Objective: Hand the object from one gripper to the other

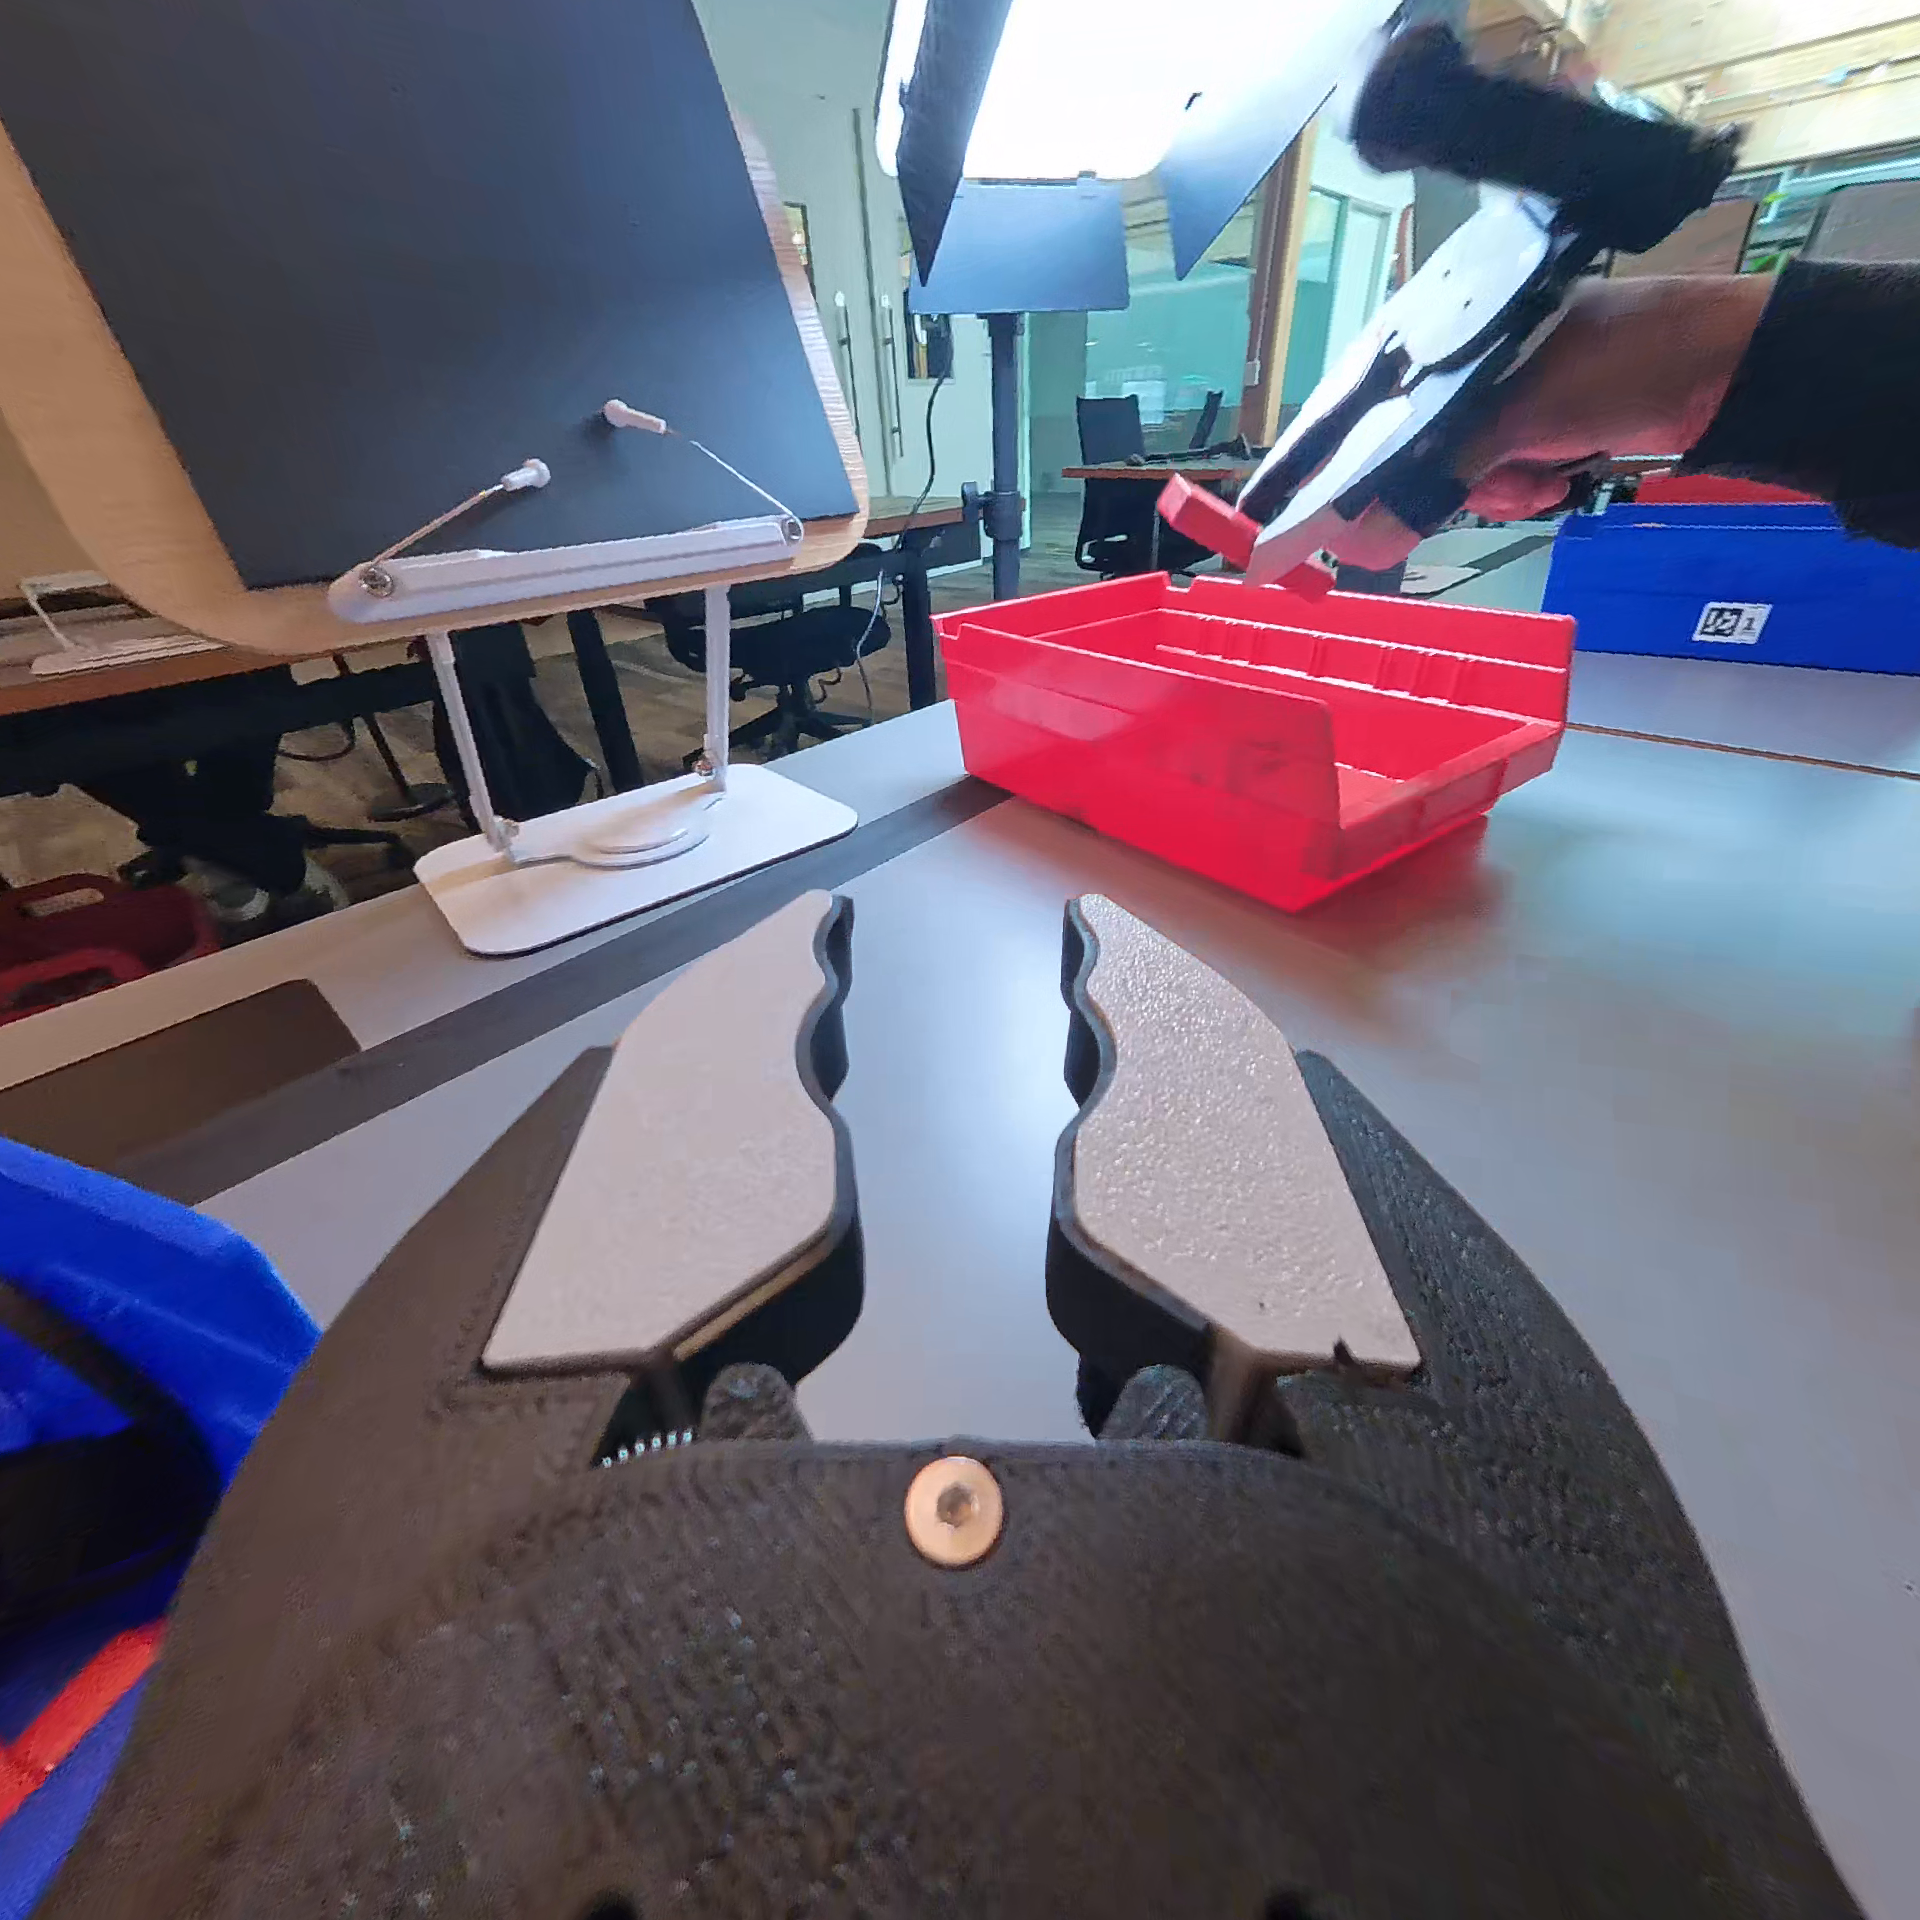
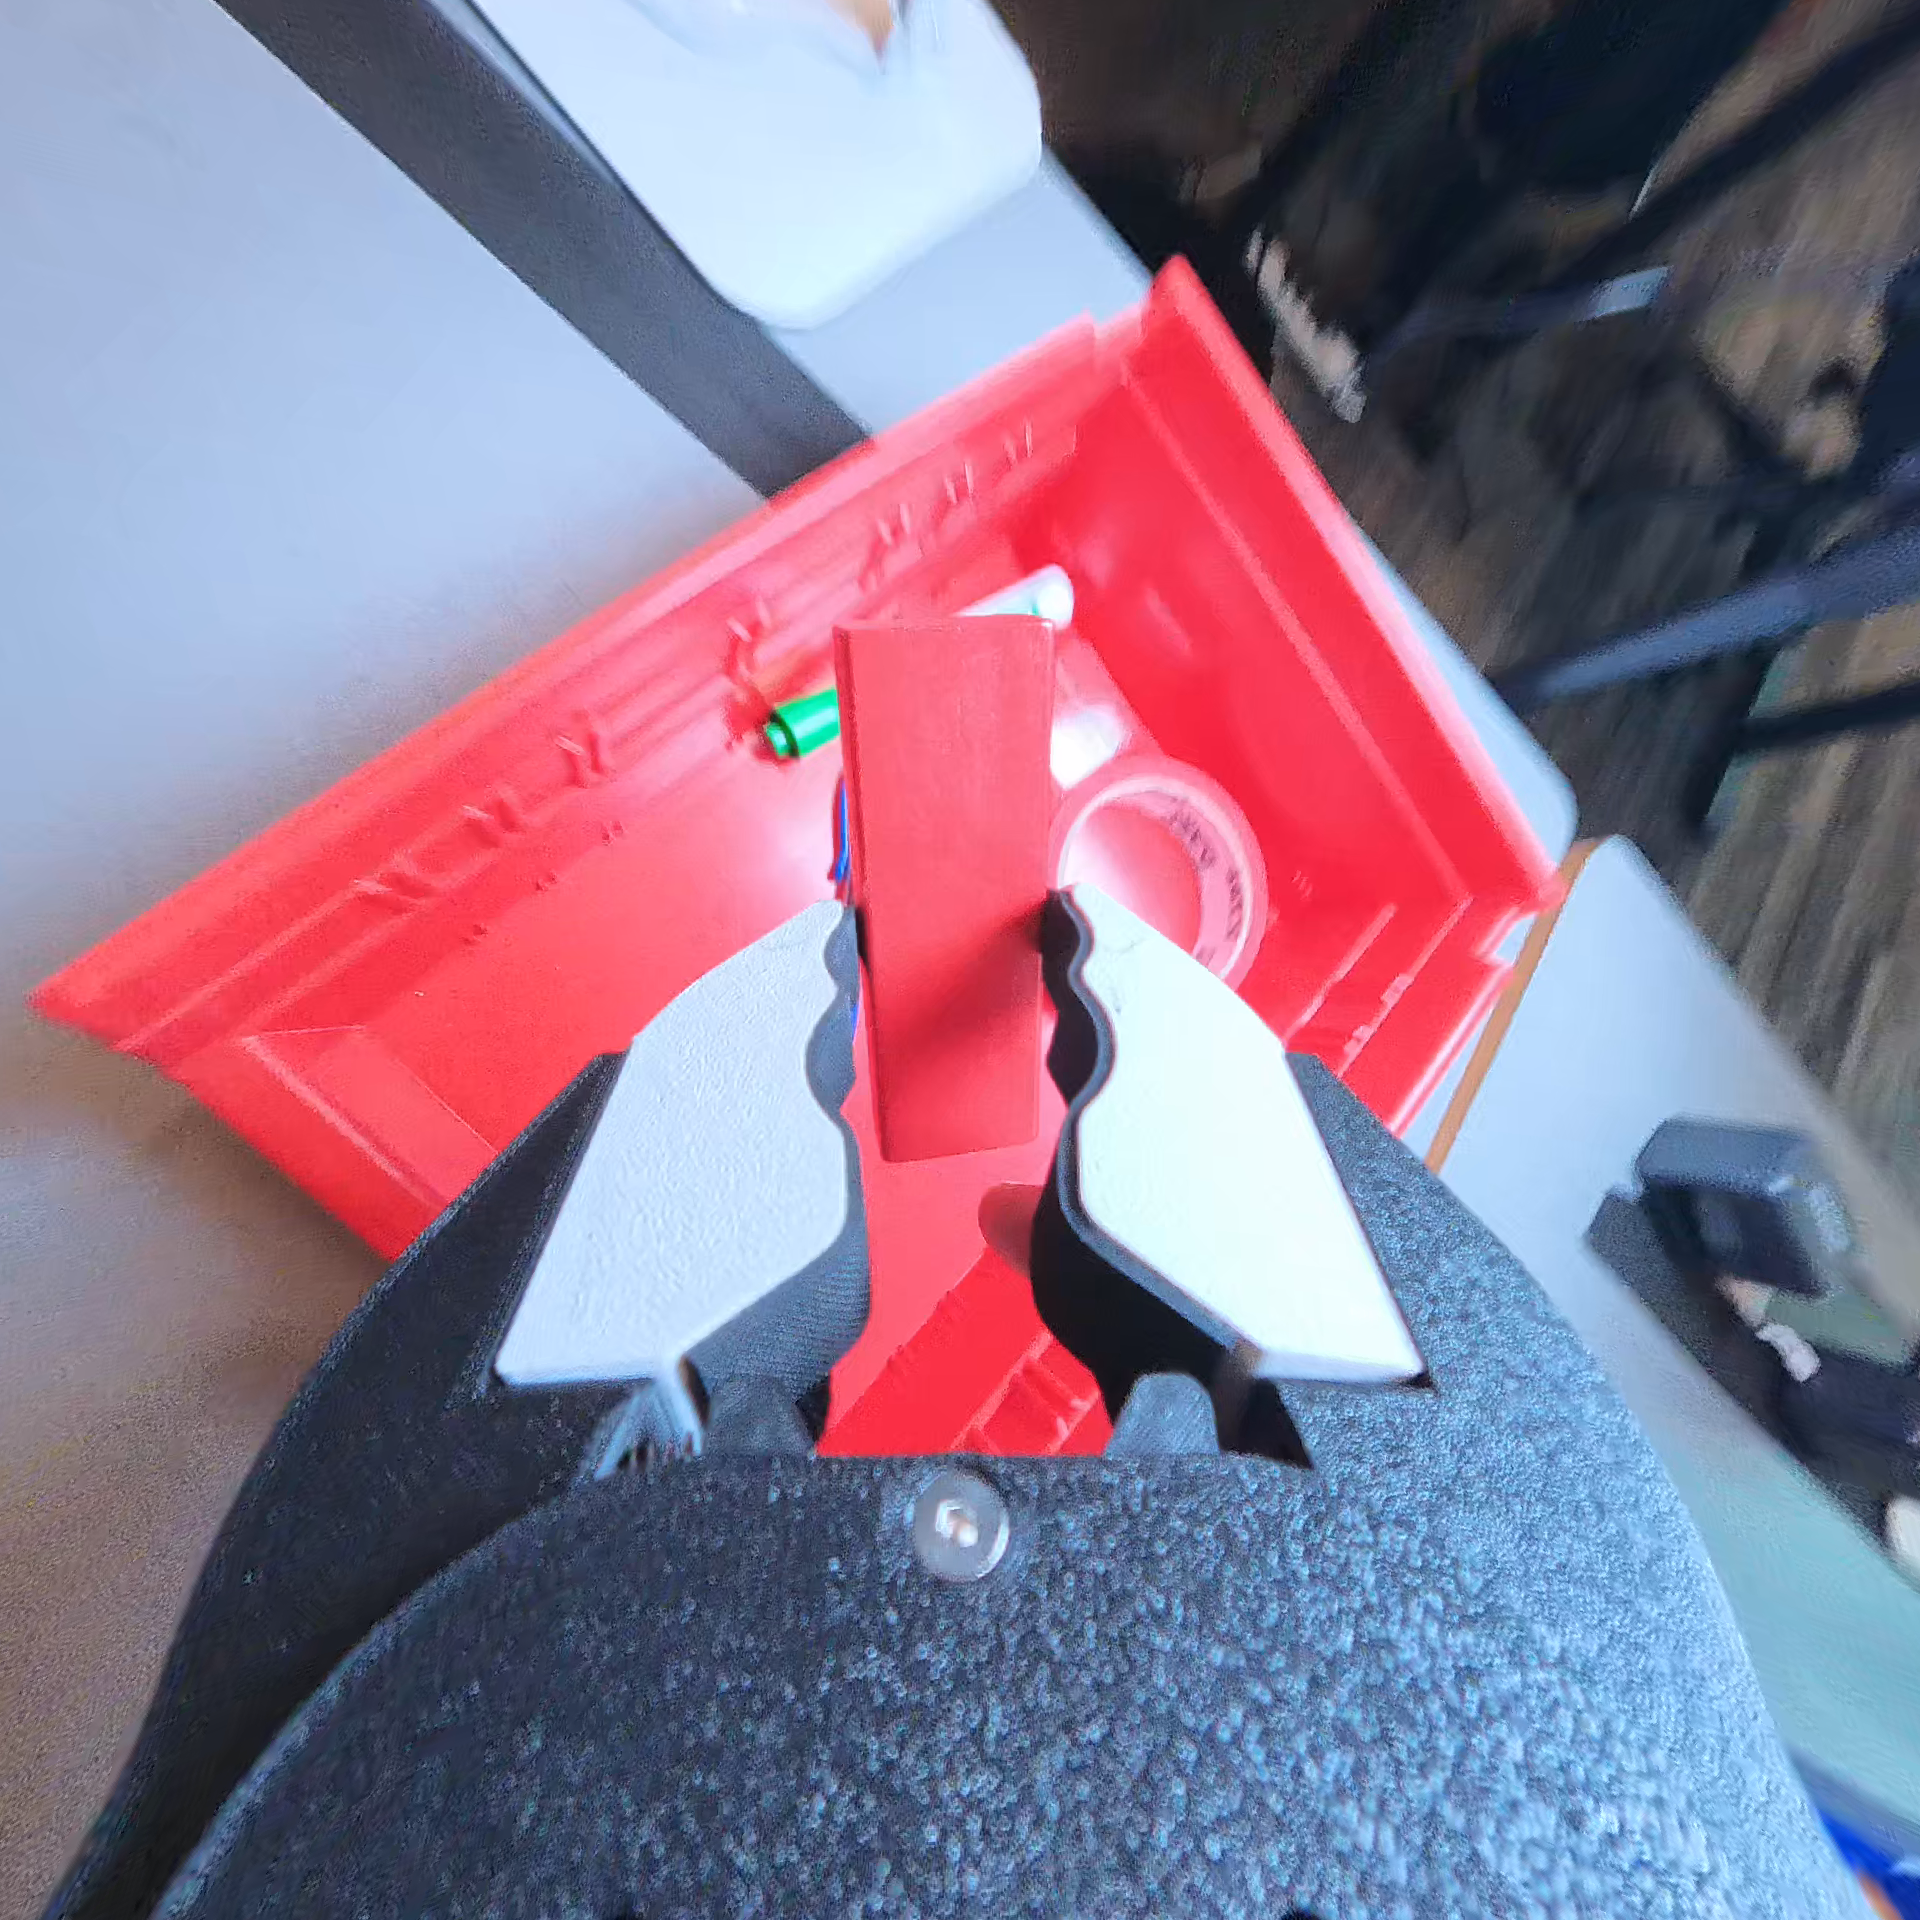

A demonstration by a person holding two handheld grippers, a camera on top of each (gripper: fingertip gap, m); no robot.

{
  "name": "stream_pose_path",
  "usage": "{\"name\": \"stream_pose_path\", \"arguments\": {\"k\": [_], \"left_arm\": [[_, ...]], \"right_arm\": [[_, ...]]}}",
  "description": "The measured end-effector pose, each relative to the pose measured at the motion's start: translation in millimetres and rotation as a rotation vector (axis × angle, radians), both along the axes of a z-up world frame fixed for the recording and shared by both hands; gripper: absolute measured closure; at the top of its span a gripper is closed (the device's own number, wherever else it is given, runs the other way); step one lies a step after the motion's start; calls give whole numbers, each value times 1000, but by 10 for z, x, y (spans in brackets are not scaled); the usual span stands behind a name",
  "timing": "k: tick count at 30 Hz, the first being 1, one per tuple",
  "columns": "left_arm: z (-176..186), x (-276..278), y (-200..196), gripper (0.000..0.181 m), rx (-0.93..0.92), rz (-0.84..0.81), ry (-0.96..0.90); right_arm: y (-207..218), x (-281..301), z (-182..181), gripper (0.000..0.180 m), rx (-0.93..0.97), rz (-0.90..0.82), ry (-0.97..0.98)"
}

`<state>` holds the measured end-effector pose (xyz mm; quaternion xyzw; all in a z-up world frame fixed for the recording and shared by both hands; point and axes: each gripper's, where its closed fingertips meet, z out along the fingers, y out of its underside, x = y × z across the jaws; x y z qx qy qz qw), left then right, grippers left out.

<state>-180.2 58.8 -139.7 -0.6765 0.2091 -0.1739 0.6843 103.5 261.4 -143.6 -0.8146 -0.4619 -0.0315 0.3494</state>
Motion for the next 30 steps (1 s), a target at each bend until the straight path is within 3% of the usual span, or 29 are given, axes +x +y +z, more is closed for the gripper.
{"name": "stream_pose_path", "arguments": {"k": [7, 16, 24, 30], "left_arm": [[-63, -79, 44, 147, -12, 31, 27], [-121, -153, 94, 149, -19, 66, 42], [-141, -150, 99, 150, -22, 68, 51], [-107, -223, 110, 149, -11, 103, 38]], "right_arm": [[162, 223, -880, 146, -244, -221, -59], [147, 305, -1144, 146, -252, -311, -86], [261, 318, -1025, 139, -165, -328, -25], [118, -49, -181, 132, 275, -227, 158]]}}
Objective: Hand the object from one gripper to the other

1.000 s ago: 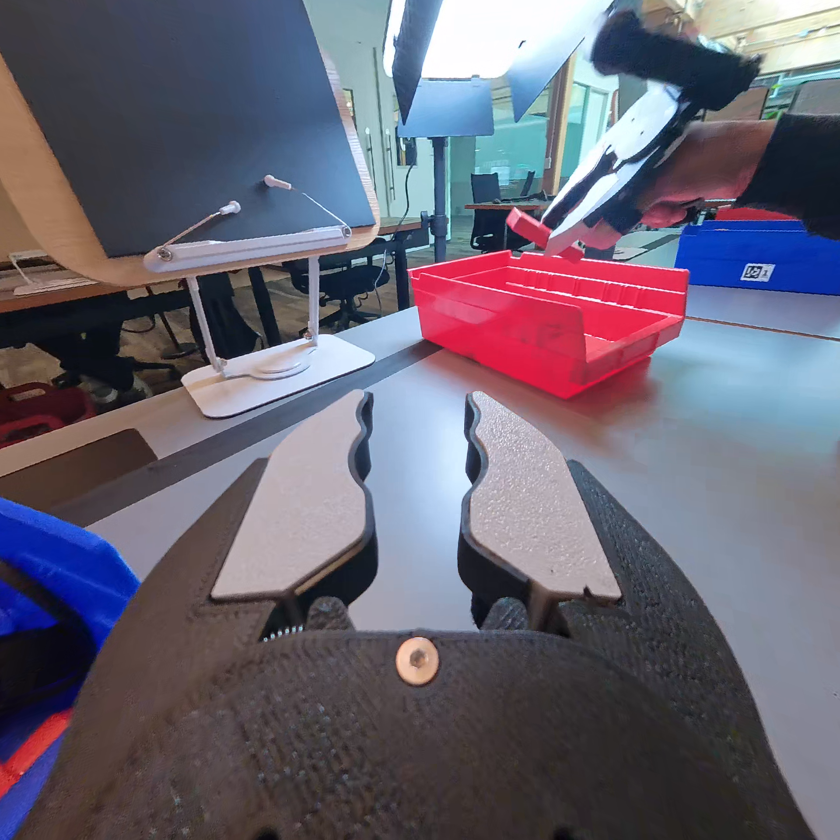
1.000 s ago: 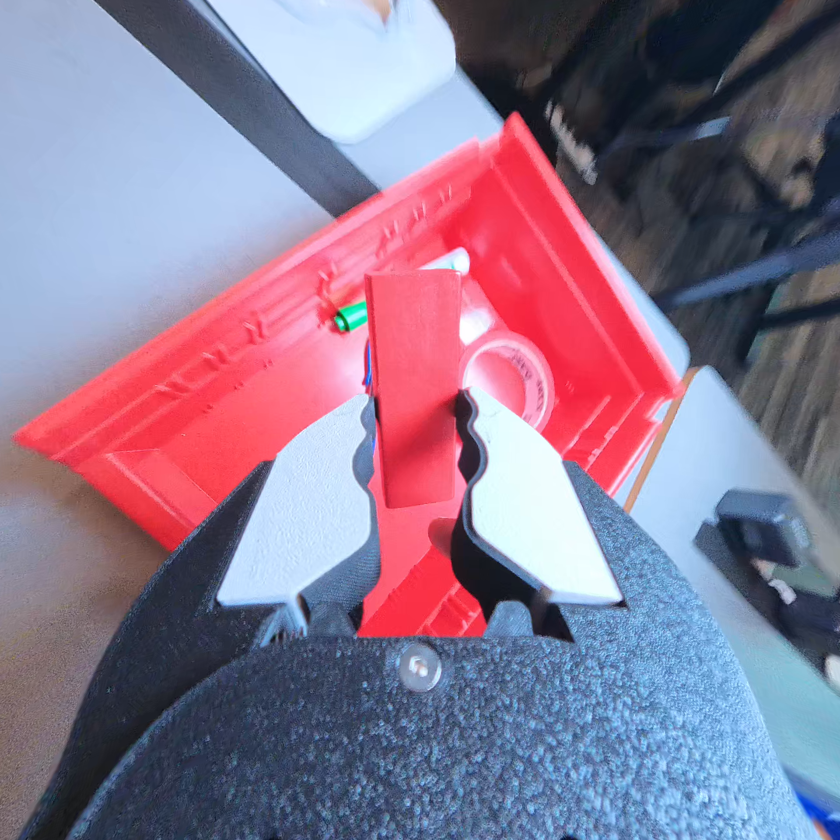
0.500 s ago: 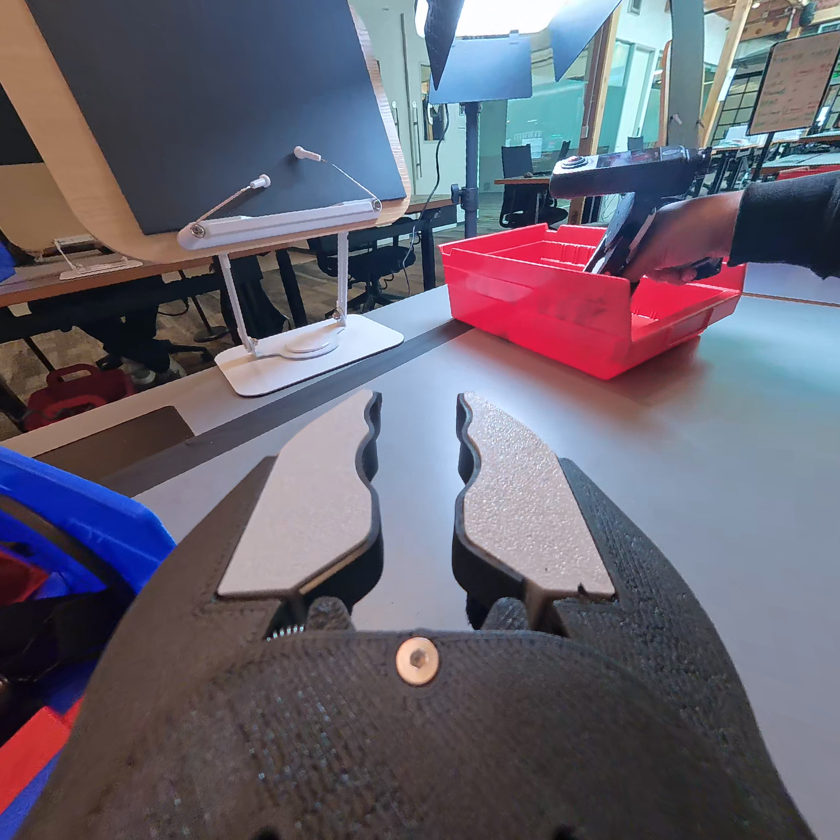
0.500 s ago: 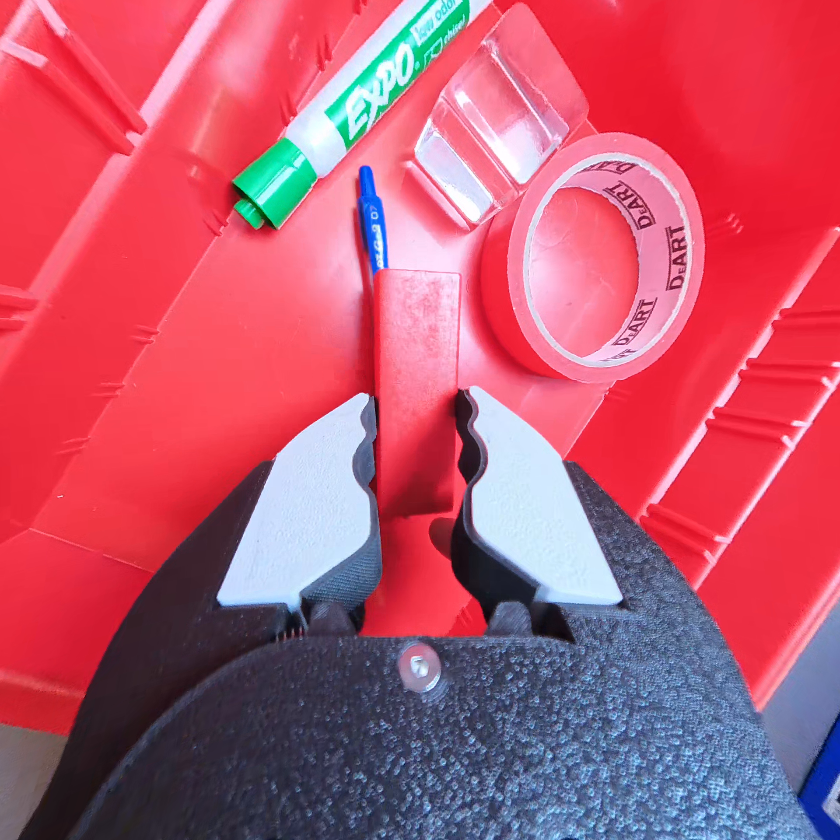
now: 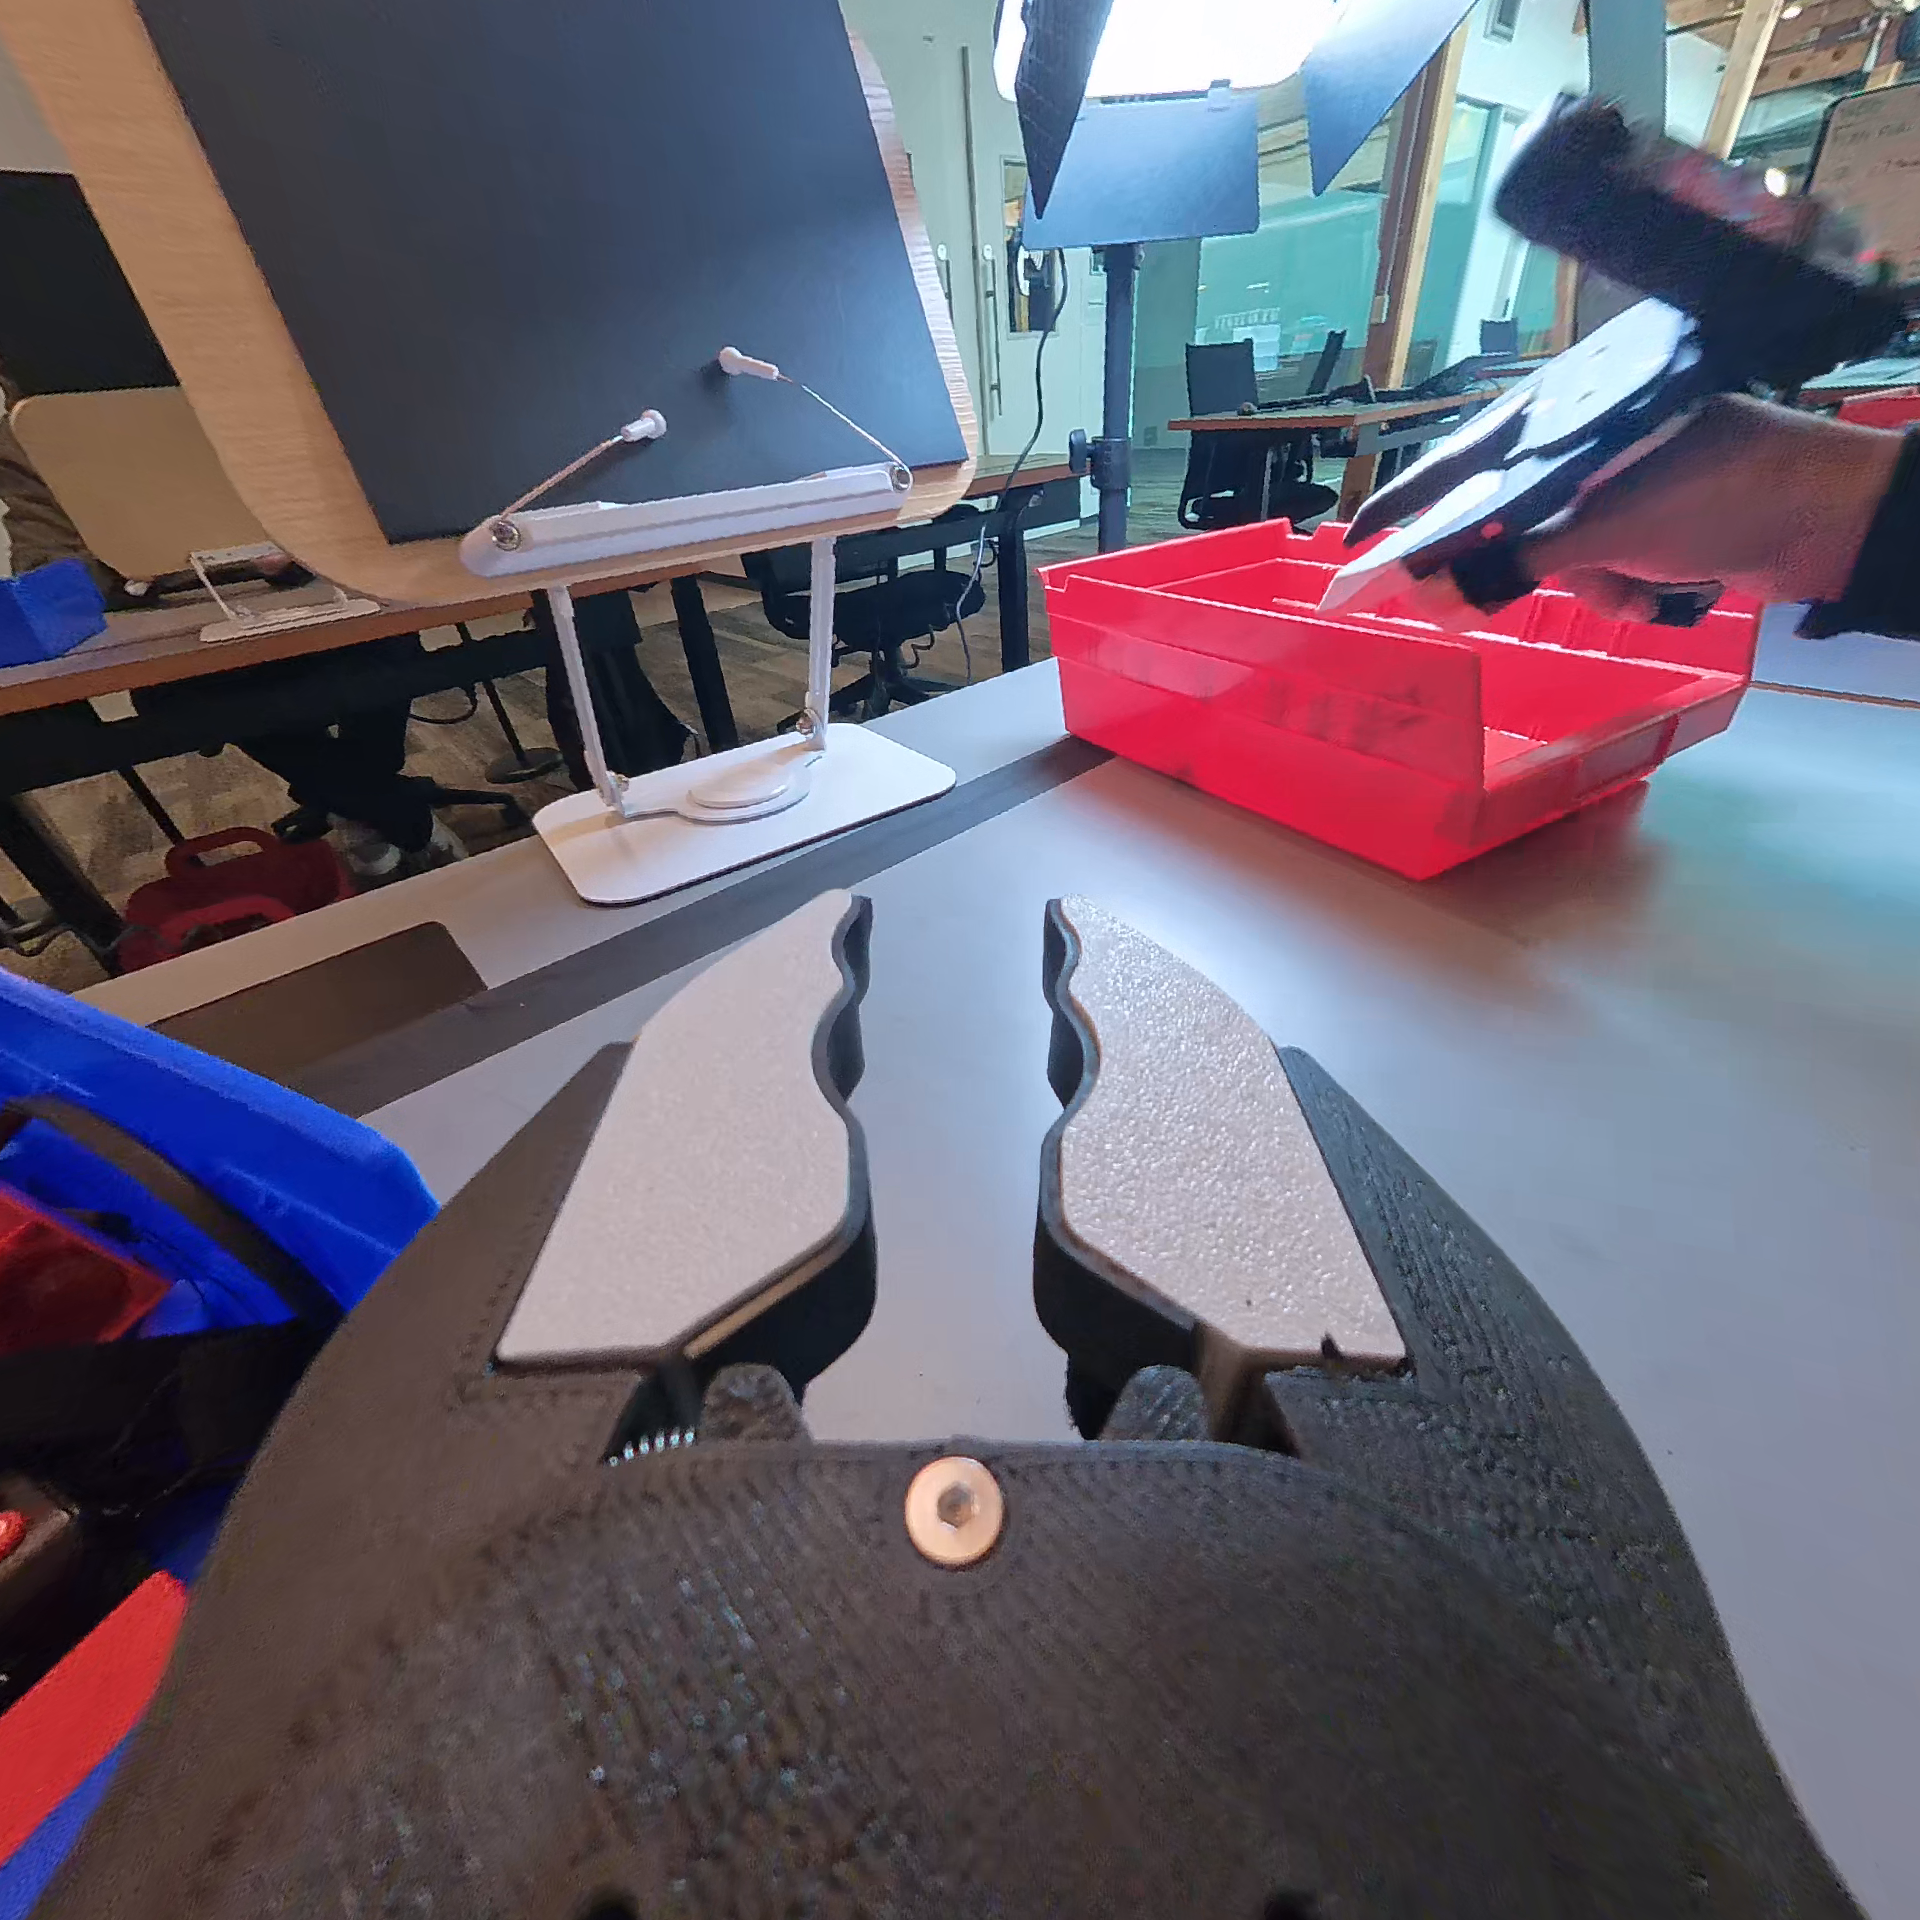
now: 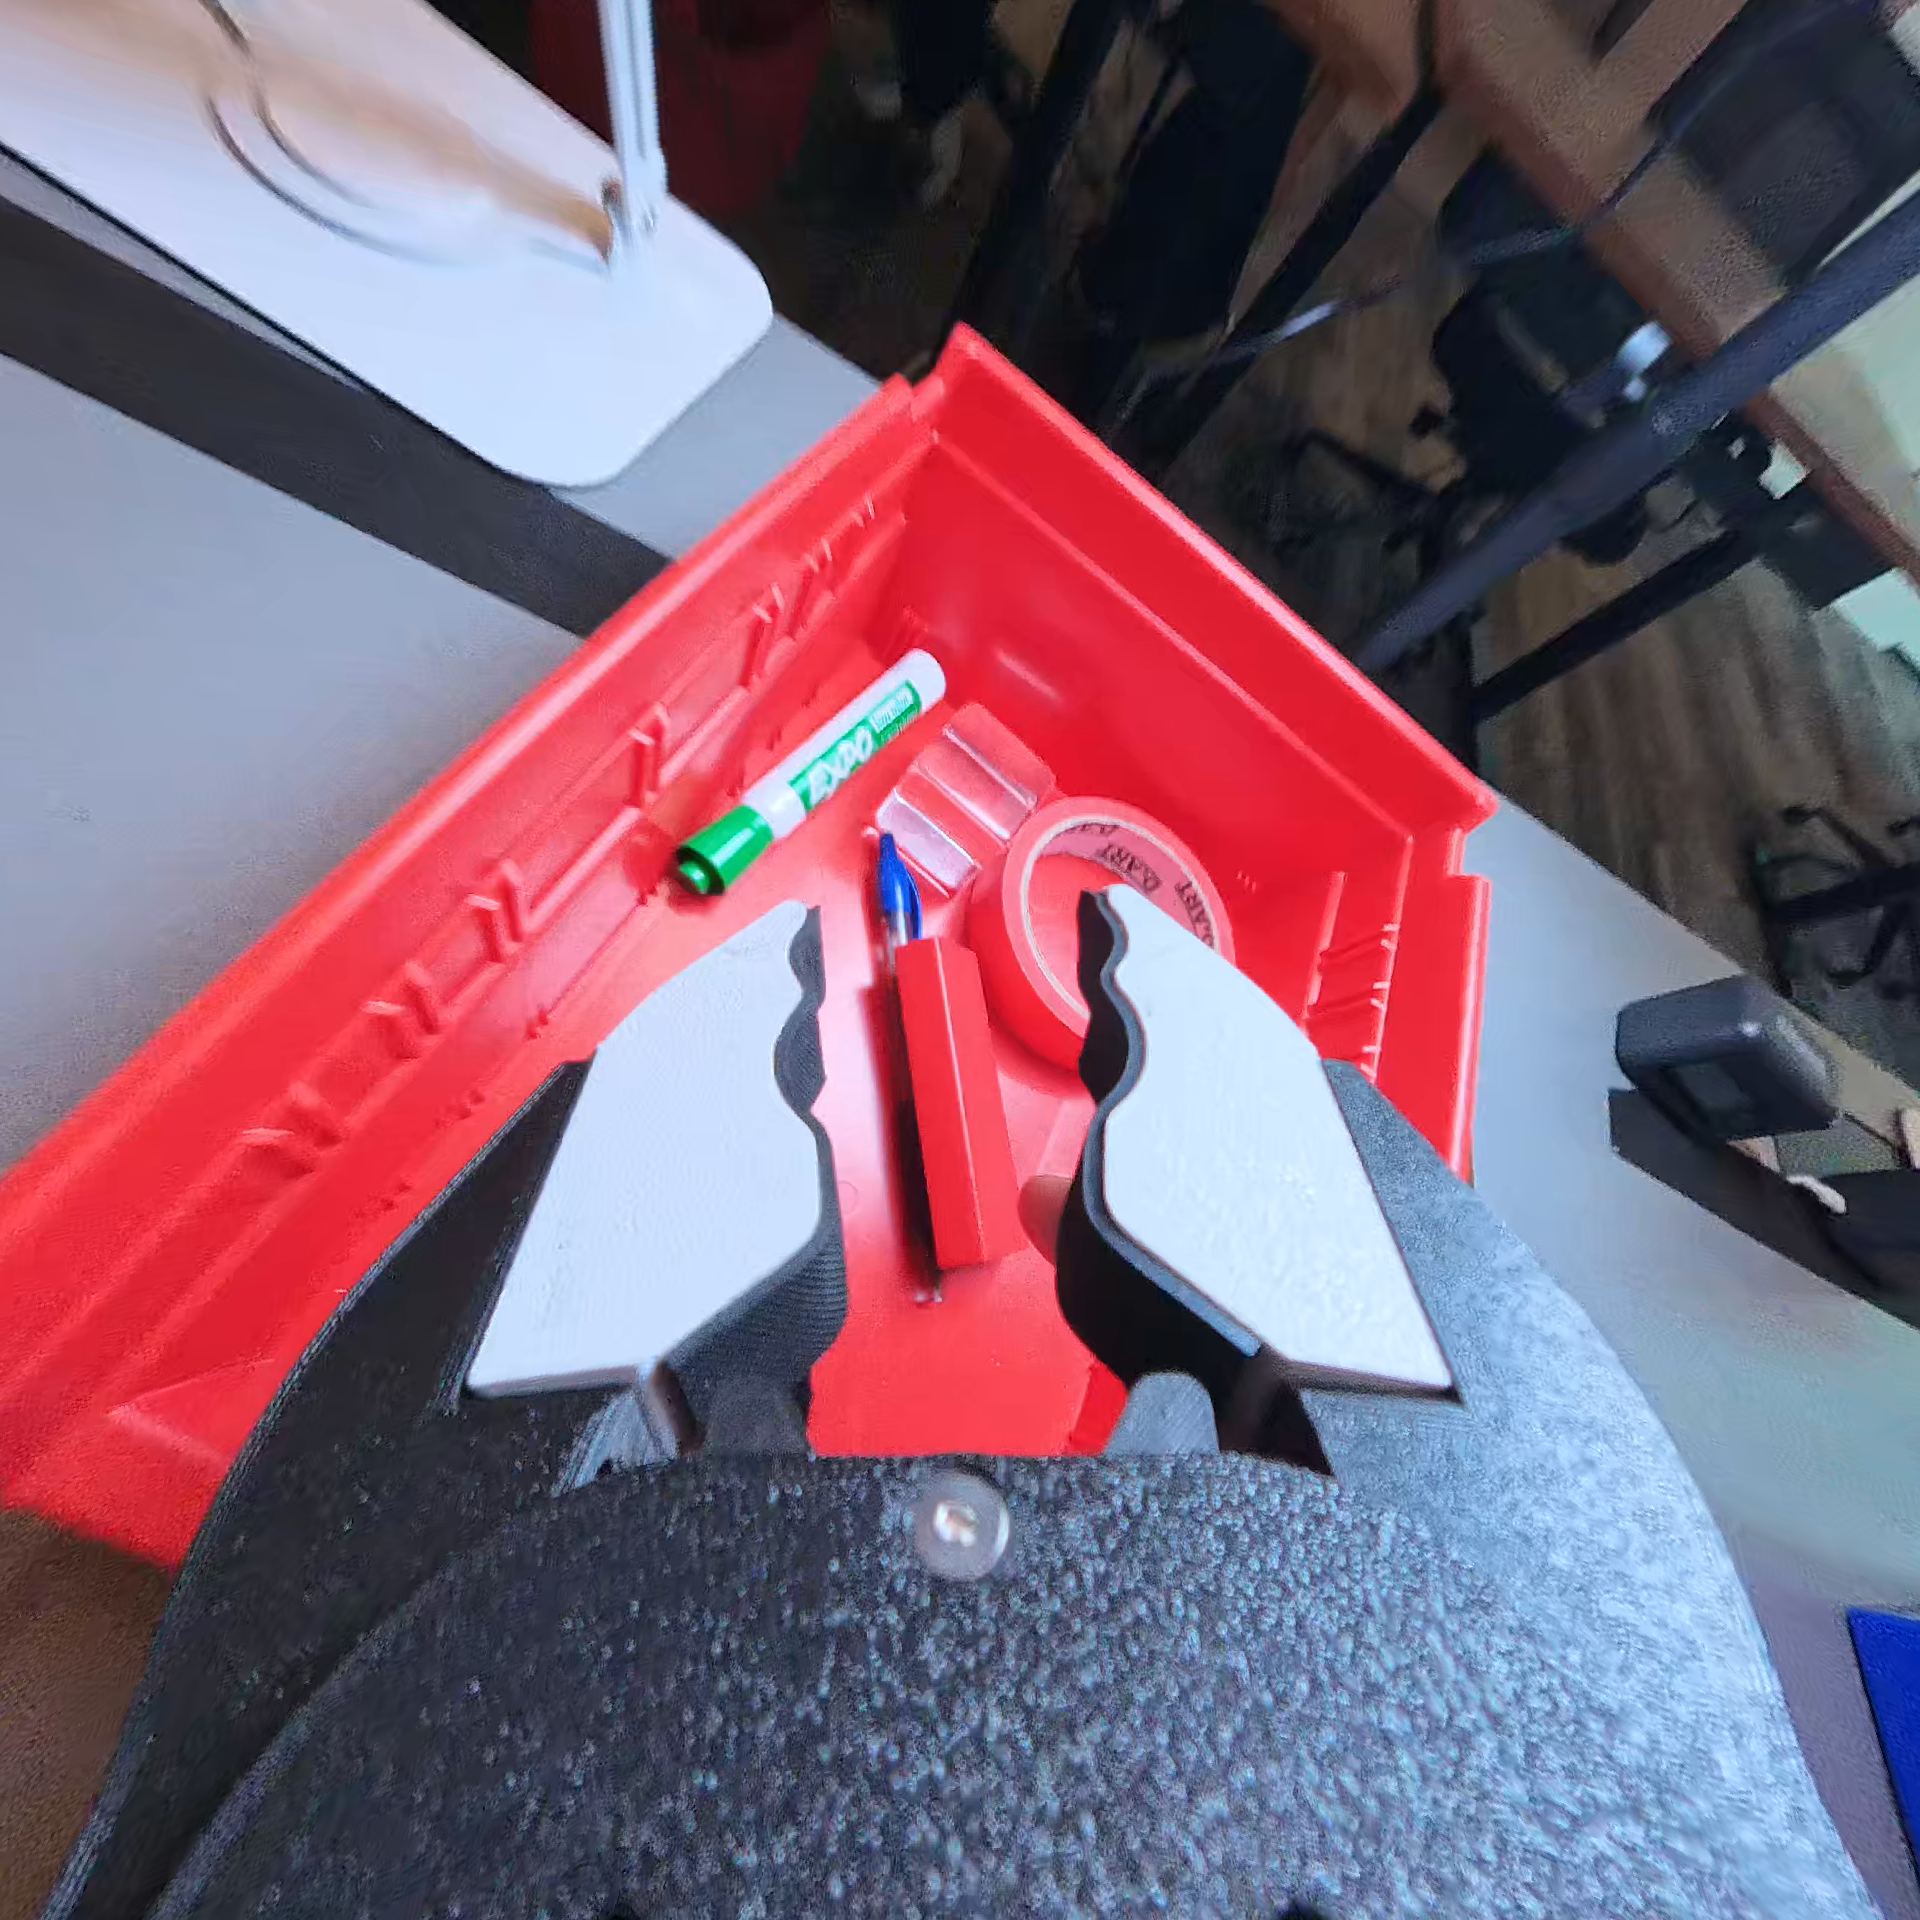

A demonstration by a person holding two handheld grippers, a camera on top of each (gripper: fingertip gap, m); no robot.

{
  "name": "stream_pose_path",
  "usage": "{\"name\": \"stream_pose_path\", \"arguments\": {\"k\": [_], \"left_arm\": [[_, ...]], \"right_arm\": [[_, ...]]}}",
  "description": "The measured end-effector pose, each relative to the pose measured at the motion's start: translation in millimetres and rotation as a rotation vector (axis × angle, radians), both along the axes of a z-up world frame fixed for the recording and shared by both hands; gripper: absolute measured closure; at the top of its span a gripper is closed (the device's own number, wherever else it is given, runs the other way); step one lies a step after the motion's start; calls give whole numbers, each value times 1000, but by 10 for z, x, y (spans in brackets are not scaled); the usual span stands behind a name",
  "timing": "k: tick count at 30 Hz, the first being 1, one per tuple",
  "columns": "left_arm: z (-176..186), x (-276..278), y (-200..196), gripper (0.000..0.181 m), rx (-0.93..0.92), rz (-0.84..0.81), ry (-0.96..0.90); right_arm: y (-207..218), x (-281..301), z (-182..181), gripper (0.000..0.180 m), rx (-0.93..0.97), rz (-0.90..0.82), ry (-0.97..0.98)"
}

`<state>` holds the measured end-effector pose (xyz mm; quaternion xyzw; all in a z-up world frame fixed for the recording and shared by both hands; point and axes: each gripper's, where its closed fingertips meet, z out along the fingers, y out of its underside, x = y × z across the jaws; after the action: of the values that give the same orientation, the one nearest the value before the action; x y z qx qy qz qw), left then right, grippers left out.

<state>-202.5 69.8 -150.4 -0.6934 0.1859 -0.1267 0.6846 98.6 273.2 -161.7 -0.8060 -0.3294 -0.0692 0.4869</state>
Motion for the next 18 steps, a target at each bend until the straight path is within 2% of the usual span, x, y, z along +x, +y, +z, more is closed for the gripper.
{"name": "stream_pose_path", "arguments": {"k": [3, 8, 14, 18], "left_arm": [[-22, -15, 4, 149, -7, 8, -2], [-18, -32, -3, 149, -4, 24, 3], [14, -139, 13, 148, -2, 67, -13], [9, -199, 22, 148, -5, 92, -16]], "right_arm": [[-308, -157, 253, 133, 125, 36, 50], [-780, -361, 407, 132, 205, 95, 120], [-1242, -699, 365, 130, 254, 206, 150], [-1396, -896, 258, 129, 266, 243, 203]]}}
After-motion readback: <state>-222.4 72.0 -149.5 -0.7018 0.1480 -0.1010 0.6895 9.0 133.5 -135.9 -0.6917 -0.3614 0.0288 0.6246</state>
